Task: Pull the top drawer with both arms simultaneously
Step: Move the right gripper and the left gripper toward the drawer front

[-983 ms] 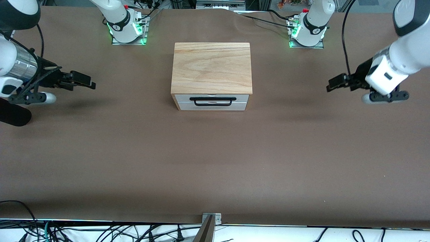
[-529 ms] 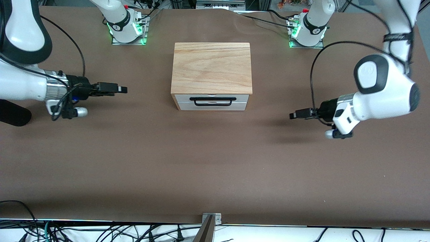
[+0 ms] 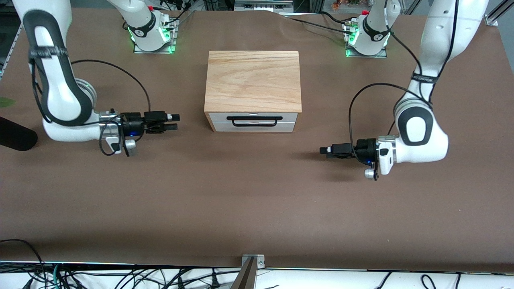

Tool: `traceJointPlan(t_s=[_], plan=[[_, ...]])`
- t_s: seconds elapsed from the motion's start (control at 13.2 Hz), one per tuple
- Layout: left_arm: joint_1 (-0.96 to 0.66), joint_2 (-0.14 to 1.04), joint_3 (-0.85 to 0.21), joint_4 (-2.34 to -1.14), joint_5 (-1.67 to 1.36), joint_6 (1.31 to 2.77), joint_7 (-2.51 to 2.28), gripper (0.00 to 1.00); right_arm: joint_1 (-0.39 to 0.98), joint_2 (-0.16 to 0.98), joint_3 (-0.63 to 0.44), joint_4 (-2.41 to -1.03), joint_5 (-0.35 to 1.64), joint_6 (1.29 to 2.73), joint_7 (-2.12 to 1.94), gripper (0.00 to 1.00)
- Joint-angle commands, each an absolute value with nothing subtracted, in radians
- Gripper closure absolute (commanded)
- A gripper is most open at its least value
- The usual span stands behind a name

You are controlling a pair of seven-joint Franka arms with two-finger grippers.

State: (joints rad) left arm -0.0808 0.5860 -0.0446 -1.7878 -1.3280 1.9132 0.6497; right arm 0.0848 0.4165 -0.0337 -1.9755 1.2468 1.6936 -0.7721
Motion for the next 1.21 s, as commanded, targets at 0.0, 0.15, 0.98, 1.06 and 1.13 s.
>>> traceJointPlan(t_s=[0.0,0.15,0.98,1.06,1.13], plan=[[-0.107,0.678,-0.055,-1.764,-1.489,1.859,0.800,0.00,0.087,0.463,-0.002,-1.988,1.319,1.706,-0.879,0.18],[-0.127,0.710,-0.098,-1.775,-1.622,1.842,0.895,0.00,0.090,0.498,0.040,-2.005,1.418,1.709,-0.917,0.23],[-0.149,0.657,-0.178,-1.983,-1.807,1.839,1.293,0.06,0.124,0.581,0.167,-2.019,1.561,1.785,-1.017,0.50],[-0.149,0.643,-0.184,-2.002,-1.807,1.839,1.316,0.10,0.130,0.584,0.167,-2.013,1.566,1.787,-1.017,0.50],[-0.149,0.635,-0.196,-2.022,-1.807,1.839,1.340,0.14,0.130,0.591,0.167,-1.997,1.566,1.789,-1.017,0.50]])
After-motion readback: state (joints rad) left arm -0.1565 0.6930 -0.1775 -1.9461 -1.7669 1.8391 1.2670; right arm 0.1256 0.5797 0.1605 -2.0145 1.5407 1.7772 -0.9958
